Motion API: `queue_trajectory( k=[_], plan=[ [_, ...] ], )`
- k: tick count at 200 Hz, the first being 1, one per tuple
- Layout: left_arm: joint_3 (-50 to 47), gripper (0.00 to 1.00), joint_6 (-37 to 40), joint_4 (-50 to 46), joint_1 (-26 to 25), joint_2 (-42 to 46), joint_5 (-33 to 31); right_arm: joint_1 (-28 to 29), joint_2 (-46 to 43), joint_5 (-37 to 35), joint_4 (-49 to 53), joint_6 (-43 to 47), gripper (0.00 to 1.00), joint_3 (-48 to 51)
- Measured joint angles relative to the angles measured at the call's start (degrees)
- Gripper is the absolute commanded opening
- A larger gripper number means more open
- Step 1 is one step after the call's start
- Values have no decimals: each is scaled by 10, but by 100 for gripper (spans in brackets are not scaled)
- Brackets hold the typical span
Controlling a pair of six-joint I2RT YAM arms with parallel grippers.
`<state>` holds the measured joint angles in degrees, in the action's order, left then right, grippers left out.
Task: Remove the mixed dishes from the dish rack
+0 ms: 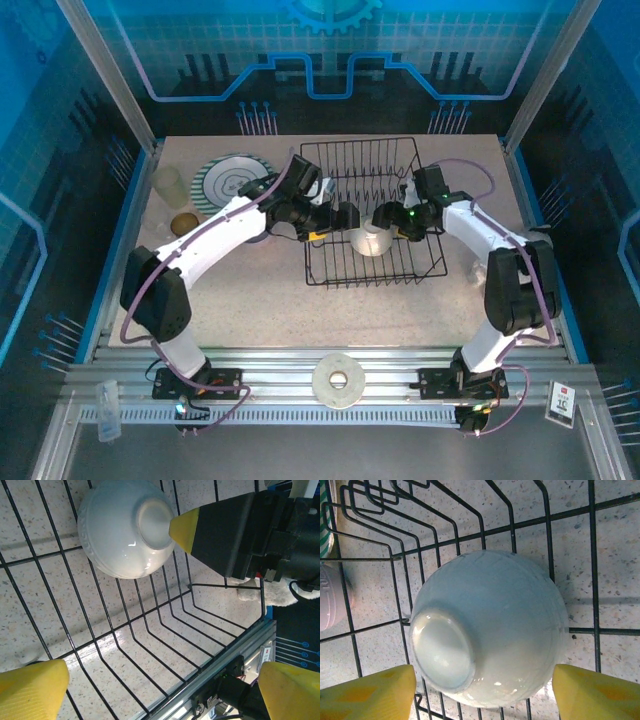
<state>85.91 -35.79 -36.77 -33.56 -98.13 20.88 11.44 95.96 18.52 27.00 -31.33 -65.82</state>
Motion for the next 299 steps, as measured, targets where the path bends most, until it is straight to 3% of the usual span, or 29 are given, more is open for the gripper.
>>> queue_trajectory(
  k=[40,138,211,249,299],
  plan=[
    [28,99,-12,-1,-1,-39,-2,-4,20,22,-28,-10,76,23],
    [44,99,-21,-7,-9,-90,-30,-25,8,79,-164,-79,65,102],
    [44,99,-33,-11,-9,-106,-31,-26,2,80,-207,-117,82,136],
    [44,99,-33,-12,-9,-106,-33,-26,-5,90,-243,-134,76,162],
    [44,99,-32,-17,-9,-107,-36,-28,-11,101,-298,-158,57,189]
  ],
)
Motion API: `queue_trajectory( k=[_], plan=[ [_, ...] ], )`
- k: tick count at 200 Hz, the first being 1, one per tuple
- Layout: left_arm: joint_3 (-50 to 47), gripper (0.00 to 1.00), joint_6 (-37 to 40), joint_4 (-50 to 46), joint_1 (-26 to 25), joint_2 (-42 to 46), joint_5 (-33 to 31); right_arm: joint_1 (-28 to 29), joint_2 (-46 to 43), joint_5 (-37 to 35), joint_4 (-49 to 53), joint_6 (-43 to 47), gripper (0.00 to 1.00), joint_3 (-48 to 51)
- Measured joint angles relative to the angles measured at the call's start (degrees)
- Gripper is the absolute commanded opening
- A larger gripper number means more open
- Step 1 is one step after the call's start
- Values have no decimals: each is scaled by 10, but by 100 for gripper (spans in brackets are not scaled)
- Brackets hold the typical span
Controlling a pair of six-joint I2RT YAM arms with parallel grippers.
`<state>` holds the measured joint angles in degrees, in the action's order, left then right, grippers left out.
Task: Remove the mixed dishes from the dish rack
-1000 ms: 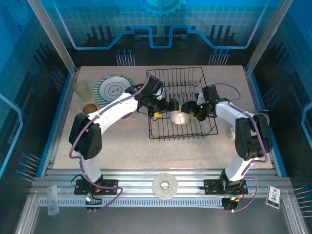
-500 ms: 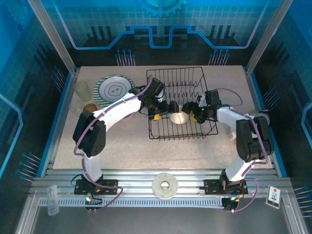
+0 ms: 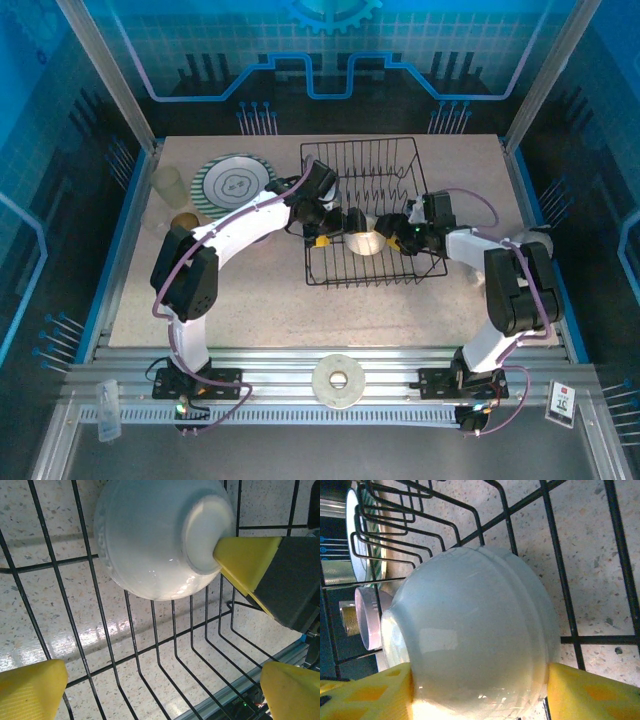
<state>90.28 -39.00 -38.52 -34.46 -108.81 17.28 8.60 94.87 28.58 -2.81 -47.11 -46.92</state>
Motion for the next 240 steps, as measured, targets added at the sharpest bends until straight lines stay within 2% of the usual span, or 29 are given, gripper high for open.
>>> queue_trajectory(
  k=[28,93,164,240],
  plan=[
    [13,99,5,-13,0,-9,-10,-1,-6,-1,-21,-11,46,13],
    [23,99,14,-14,2,-50,-5,-16,-9,6,-61,-26,36,33],
    [22,99,3,55,38,-66,62,-18,-15,6,-71,-34,24,40],
    [38,99,-1,75,39,-127,105,-19,-9,15,-85,-58,16,42]
  ],
)
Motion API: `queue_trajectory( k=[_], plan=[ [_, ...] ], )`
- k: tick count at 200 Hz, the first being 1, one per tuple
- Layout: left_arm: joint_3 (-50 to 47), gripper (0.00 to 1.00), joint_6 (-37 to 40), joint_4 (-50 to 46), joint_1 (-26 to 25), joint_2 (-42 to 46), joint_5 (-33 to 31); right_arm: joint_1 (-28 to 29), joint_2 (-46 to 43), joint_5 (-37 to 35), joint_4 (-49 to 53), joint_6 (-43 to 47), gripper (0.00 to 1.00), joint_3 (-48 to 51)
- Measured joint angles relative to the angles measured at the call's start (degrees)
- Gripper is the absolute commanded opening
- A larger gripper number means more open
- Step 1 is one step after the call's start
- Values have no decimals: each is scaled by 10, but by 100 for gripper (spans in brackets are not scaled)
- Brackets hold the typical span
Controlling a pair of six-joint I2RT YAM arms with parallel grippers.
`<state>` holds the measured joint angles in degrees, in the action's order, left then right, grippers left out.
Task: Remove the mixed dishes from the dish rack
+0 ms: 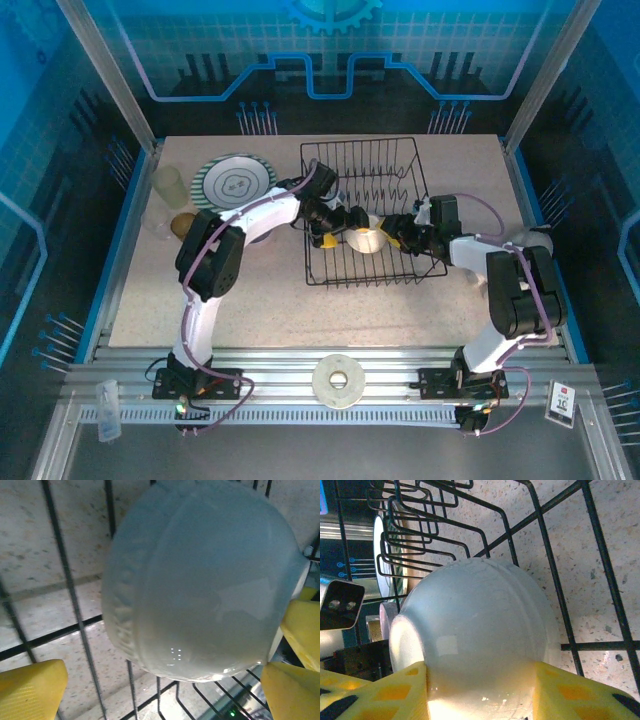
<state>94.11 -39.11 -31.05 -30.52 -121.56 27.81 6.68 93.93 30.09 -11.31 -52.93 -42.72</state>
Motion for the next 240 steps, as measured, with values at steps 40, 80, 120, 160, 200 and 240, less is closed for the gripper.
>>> queue_trajectory(
  k=[40,80,120,160,200,240],
  plan=[
    [8,99,-16,12,1,-7,3,0,6,6,-16,-22,12,2],
    [10,99,-42,40,1,-14,3,-1,11,8,-34,-41,11,4],
    [-4,99,-75,93,1,-21,3,-3,19,16,-52,-55,10,5],
    [-37,95,-108,165,1,-20,14,-4,24,19,-64,-62,9,7],
    [-108,89,-150,268,9,5,27,-4,26,20,-74,-67,9,7],
    [-166,84,-185,371,12,20,31,-6,28,23,-79,-68,9,6]
  ],
)
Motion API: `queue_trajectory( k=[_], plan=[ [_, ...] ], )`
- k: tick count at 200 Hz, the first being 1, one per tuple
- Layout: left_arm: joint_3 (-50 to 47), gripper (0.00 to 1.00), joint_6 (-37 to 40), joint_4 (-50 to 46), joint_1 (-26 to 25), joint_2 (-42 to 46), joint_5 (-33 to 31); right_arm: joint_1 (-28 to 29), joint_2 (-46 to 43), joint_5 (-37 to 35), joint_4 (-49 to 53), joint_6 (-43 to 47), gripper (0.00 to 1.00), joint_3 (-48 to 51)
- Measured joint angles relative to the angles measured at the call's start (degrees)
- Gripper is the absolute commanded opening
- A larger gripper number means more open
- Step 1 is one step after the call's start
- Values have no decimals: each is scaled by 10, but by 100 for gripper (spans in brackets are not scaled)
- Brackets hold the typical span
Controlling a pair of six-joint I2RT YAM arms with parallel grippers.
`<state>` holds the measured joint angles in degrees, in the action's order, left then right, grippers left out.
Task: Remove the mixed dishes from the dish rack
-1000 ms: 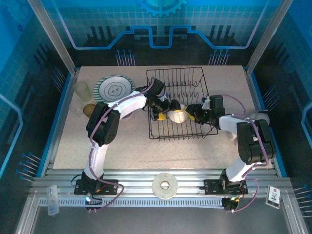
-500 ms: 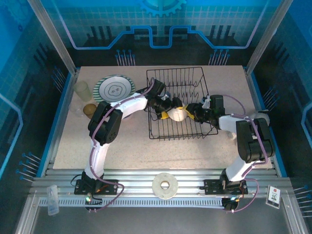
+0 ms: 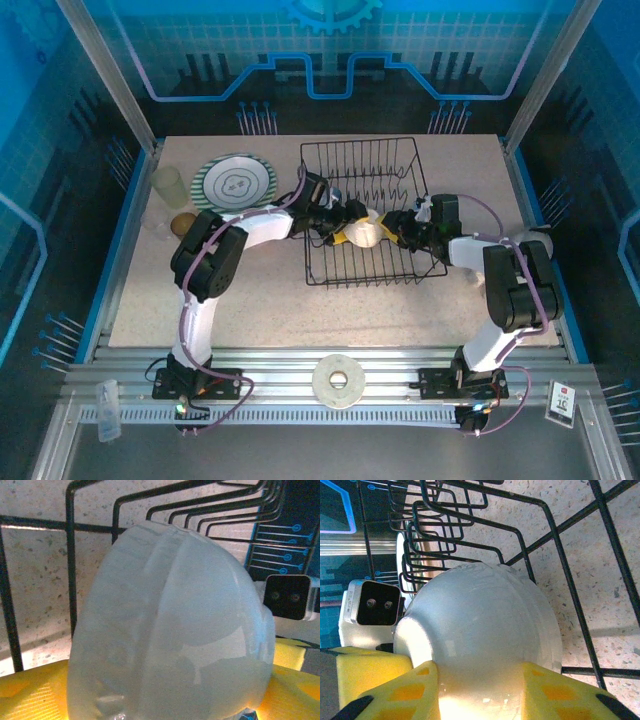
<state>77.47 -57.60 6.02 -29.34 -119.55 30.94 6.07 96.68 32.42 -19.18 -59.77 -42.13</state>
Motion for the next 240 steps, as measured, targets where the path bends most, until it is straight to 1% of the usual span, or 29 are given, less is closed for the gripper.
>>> queue_trajectory(
  k=[26,36,49,77,90,111,134,190,223,230,240],
  plan=[
    [-26,79,-21,57,1,3,1,-1,0,4,4,0,9,-6],
    [-34,76,-25,76,0,3,2,-2,0,6,7,0,9,-8],
    [-48,75,-36,104,1,6,3,-2,0,7,12,0,9,-10],
    [-83,65,-56,156,3,20,4,-4,-2,11,18,1,9,-14],
    [-90,64,-58,166,3,23,4,-5,-2,15,20,1,9,-14],
    [-102,57,-64,183,3,28,7,-5,-5,17,27,3,9,-17],
    [-112,48,-70,203,3,30,10,-6,-8,19,36,4,9,-20],
    [-131,38,-96,252,3,35,17,-13,-12,33,55,10,10,-27],
    [-132,37,-112,265,3,35,24,-17,-16,43,85,16,10,-38],
    [-132,35,-124,278,2,35,23,-17,-17,40,94,19,11,-40],
    [-132,30,-142,294,2,36,23,-20,-18,41,105,19,10,-40]
  ],
)
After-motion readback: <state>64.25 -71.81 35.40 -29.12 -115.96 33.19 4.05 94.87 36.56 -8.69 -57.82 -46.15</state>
